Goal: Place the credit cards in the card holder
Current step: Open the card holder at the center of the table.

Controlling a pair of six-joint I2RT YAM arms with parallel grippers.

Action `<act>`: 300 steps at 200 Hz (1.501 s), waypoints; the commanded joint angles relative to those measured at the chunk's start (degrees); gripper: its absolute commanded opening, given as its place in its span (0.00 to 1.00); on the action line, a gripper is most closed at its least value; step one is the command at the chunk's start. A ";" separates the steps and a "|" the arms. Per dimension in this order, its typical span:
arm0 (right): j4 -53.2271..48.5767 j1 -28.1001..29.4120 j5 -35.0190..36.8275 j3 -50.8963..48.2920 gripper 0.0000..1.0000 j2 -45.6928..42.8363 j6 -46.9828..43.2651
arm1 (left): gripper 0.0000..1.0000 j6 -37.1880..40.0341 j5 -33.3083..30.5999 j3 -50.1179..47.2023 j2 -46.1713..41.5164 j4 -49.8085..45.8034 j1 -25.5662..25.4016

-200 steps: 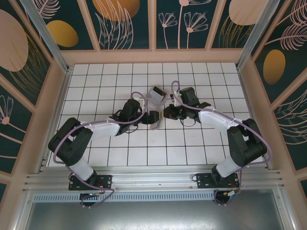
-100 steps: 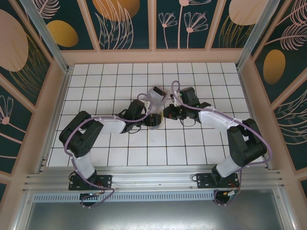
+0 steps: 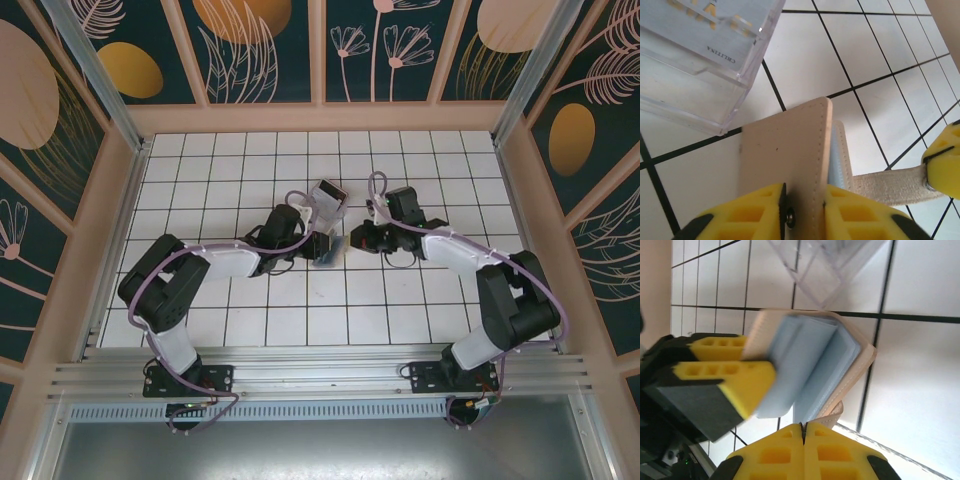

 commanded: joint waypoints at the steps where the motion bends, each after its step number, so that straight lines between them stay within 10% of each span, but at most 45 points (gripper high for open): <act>1: 0.53 -2.21 1.14 -2.48 0.07 -2.68 0.02 | 0.19 -0.09 -1.39 -1.61 -1.71 -2.83 -0.20; 205: -5.60 -7.78 4.18 3.10 0.35 -6.32 -4.38 | 0.07 -8.18 -8.40 -14.61 -11.76 -0.26 -0.20; 267: -0.75 5.09 -2.69 3.37 0.35 0.08 -0.69 | 0.17 -10.91 -11.77 -20.45 -11.69 1.42 -0.21; 300: 0.09 5.89 -0.55 2.24 0.35 3.44 -0.81 | 0.38 -11.65 -14.42 -21.93 -12.80 -0.40 -0.17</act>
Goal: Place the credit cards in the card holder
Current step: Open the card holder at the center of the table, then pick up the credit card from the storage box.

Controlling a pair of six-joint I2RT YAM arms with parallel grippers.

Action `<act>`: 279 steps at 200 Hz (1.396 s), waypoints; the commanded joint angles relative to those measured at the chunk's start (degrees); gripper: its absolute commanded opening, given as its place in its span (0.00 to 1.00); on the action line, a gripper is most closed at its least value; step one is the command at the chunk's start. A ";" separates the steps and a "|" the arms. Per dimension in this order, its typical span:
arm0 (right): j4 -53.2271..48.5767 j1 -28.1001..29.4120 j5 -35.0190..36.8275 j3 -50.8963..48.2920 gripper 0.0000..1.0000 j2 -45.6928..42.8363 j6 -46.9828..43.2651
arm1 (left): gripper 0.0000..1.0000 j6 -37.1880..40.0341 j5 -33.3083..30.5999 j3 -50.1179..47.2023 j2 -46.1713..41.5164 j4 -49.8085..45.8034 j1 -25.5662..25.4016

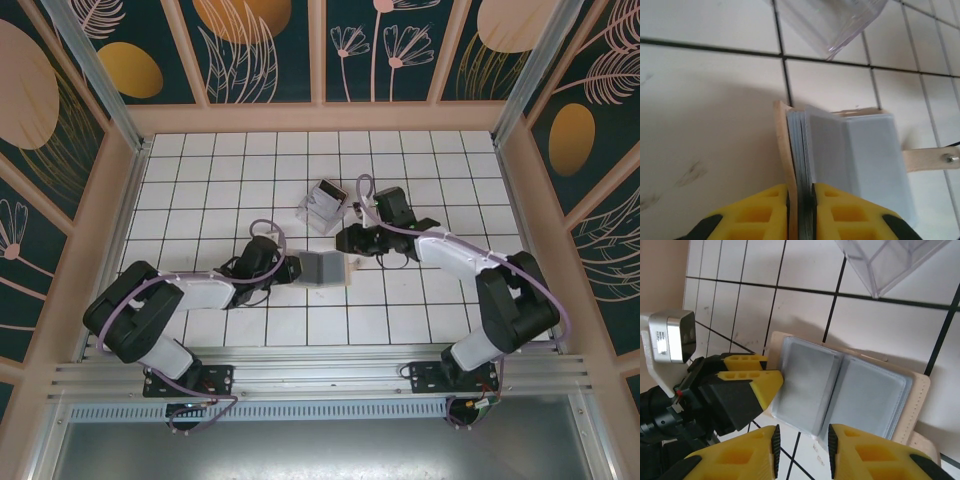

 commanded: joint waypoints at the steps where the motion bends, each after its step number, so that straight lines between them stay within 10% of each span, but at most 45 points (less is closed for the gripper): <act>1: 1.61 0.01 0.33 -0.95 0.34 2.42 0.57 | 0.39 -0.71 -3.16 -1.37 -0.55 -3.26 -0.08; 142: -1.66 -4.87 7.77 10.65 0.37 5.67 -5.73 | 0.63 8.63 -16.87 14.74 -4.81 -15.30 0.25; 196: -2.75 -6.53 14.78 23.03 0.59 13.97 -10.88 | 0.62 9.96 -2.76 25.19 5.71 -7.26 6.62; 279: -3.55 -8.35 7.96 27.75 0.59 22.66 -7.56 | 0.62 16.61 15.12 41.78 24.56 -10.54 14.05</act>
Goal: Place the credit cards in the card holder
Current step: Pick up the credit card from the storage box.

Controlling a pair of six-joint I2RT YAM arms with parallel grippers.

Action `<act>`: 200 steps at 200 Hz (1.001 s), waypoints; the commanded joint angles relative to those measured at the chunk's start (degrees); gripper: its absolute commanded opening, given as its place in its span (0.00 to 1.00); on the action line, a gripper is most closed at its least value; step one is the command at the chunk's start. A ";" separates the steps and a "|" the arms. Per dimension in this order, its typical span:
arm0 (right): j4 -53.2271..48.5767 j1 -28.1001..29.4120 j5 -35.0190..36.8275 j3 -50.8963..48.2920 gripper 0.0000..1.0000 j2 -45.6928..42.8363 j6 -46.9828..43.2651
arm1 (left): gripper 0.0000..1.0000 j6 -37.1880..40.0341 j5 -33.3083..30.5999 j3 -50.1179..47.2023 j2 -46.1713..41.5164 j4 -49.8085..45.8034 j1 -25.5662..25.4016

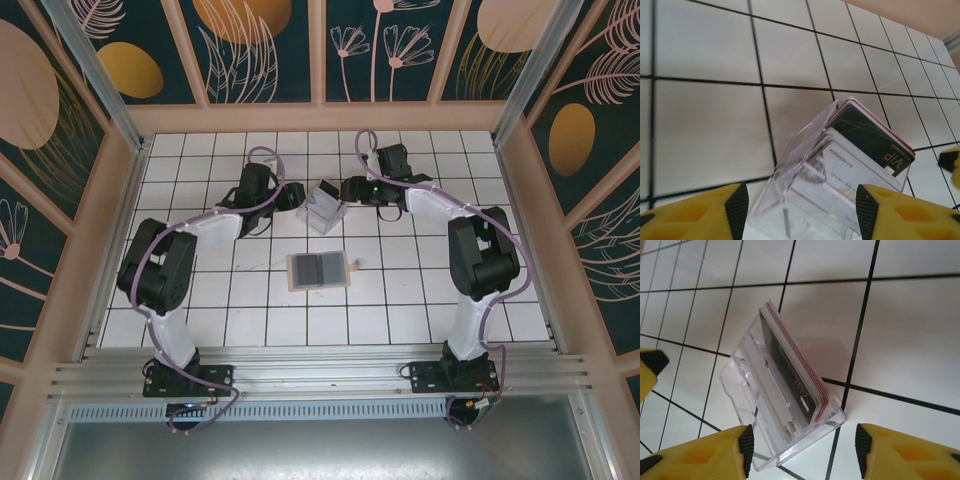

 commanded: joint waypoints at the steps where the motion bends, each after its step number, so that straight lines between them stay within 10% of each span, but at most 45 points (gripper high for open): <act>1: -1.14 0.07 -2.68 1.85 0.59 1.24 0.83 | 0.62 4.05 7.83 4.80 5.43 -1.89 -0.27; 105: -7.29 4.73 12.18 7.35 0.77 6.32 -10.11 | 0.60 0.44 11.02 -1.61 6.77 4.35 -0.33; 200: -5.22 6.31 11.18 10.23 0.86 9.76 -13.55 | 0.59 1.32 9.59 0.27 8.63 3.36 -0.33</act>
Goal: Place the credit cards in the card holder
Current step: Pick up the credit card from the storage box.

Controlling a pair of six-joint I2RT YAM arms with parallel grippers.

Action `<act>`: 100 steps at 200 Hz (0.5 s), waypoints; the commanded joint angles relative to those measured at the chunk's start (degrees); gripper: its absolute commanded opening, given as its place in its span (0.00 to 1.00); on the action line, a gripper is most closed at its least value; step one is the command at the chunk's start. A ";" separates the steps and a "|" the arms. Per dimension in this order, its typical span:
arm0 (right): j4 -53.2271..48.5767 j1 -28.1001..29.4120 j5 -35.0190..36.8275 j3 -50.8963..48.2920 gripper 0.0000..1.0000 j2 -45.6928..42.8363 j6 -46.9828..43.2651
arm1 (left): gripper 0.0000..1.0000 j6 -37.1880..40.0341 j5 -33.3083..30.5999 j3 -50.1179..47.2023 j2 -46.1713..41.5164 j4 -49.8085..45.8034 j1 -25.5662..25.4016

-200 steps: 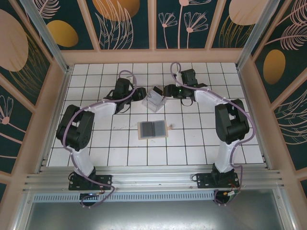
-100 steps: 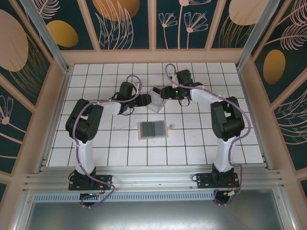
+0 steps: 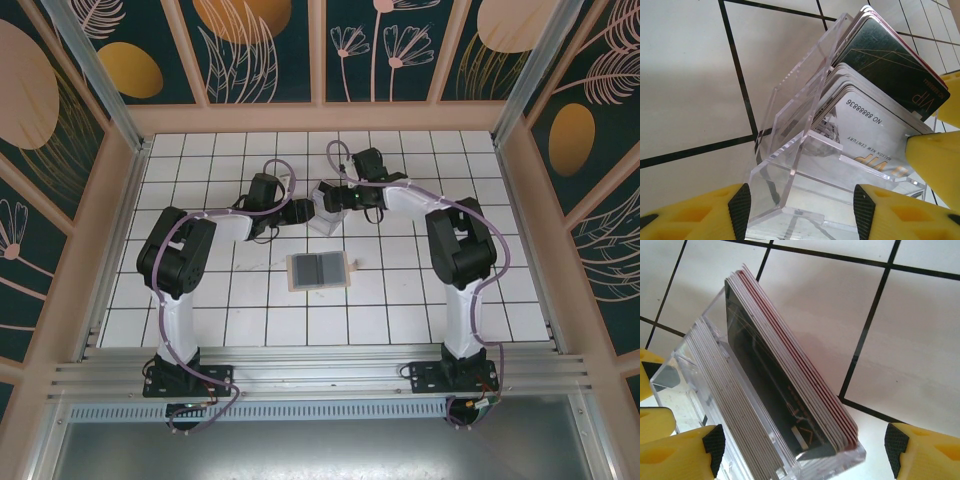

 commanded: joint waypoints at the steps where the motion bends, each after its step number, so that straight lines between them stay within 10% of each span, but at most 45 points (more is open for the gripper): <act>1: -0.14 1.11 1.20 2.38 0.86 1.57 -2.16 | 0.59 0.72 -0.36 1.10 0.98 0.56 -0.20; 100: 0.01 1.17 2.34 2.94 0.86 -0.01 -2.46 | 0.59 0.47 -0.19 0.20 1.36 1.37 -0.20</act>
